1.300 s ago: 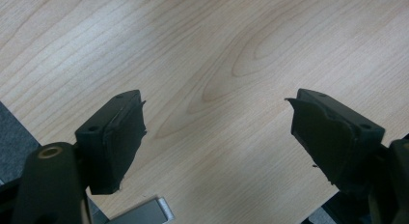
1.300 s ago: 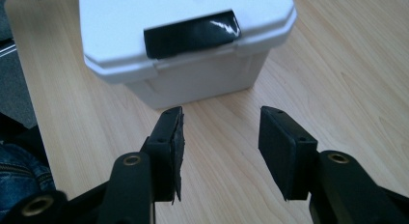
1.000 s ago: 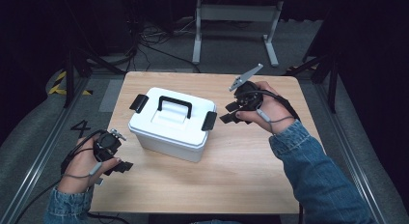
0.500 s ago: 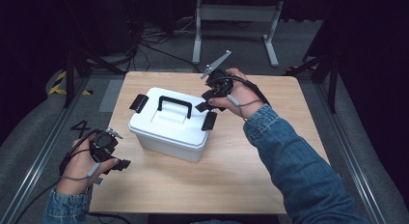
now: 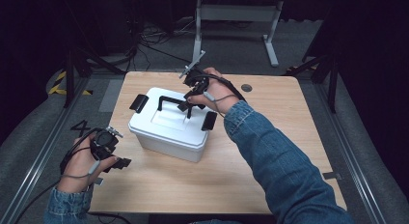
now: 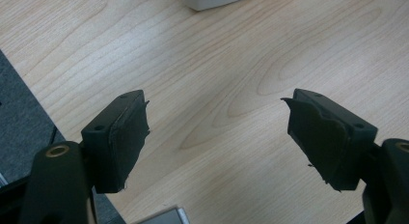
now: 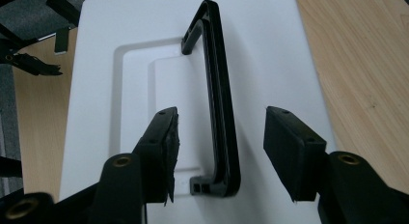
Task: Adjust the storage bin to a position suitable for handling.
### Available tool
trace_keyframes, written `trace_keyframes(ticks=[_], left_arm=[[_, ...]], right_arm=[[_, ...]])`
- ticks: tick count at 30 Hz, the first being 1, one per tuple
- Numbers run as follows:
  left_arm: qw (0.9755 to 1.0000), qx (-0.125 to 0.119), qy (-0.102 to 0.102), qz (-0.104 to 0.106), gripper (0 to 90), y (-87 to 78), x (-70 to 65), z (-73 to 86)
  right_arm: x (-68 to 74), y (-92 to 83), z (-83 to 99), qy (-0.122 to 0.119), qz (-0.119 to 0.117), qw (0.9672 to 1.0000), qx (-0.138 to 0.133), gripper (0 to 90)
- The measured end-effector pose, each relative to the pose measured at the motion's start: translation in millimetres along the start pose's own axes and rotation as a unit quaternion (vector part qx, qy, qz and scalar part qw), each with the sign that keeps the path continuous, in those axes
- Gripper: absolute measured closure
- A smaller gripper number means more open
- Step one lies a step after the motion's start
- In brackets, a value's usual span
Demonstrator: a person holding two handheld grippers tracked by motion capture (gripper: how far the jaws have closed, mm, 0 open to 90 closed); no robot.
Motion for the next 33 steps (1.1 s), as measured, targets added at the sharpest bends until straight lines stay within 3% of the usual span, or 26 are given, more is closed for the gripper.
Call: trace_keyframes(ticks=[5, 10, 13, 18, 27, 33], left_arm=[[1.0, 0.0, 0.006, -0.002, 22.9, -0.1, 1.3, -3.0], [1.0, -0.004, 0.002, 0.004, 23.1, -0.1, 1.5, -4.9], [1.0, -0.006, 0.007, 0.004, 23.2, 0.3, 2.5, -6.7], [0.9999, -0.006, 0.008, 0.006, 23.2, 1.2, 3.4, -8.8], [0.9999, -0.008, 0.011, 0.008, 23.2, 2.0, 4.3, -11.2], [0.9999, -0.01, 0.011, 0.008, 23.3, 1.7, 4.7, -11.4]], right_arm=[[2.6, 12.6, -7.8, -0.005, 0.003, 0.9998, 0.017, 57.5], [9.4, 16.3, -10.9, -0.024, 0.012, 0.9988, 0.04, 80.6], [12.0, 17.0, -11.7, -0.037, 0.015, 0.9978, 0.052, 82.8], [17.4, 16.7, -13.0, -0.037, 0.001, 0.9976, 0.058, 84.8], [18.5, 15.3, -15.6, -0.04, -0.003, 0.9981, 0.047, 85.1], [22.3, 4.1, -20.7, -0.041, -0.012, 0.9986, 0.033, 85.1]])
Point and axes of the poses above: each handheld gripper's, and its own axes: y roughly forward along the jaws, z roughly out of its underside, x roughly to its left, the point moved 4 cm from there along y, roughly forward along the jaws, and after that the axes turned 5 degrees about y, right-handed, at the moved point
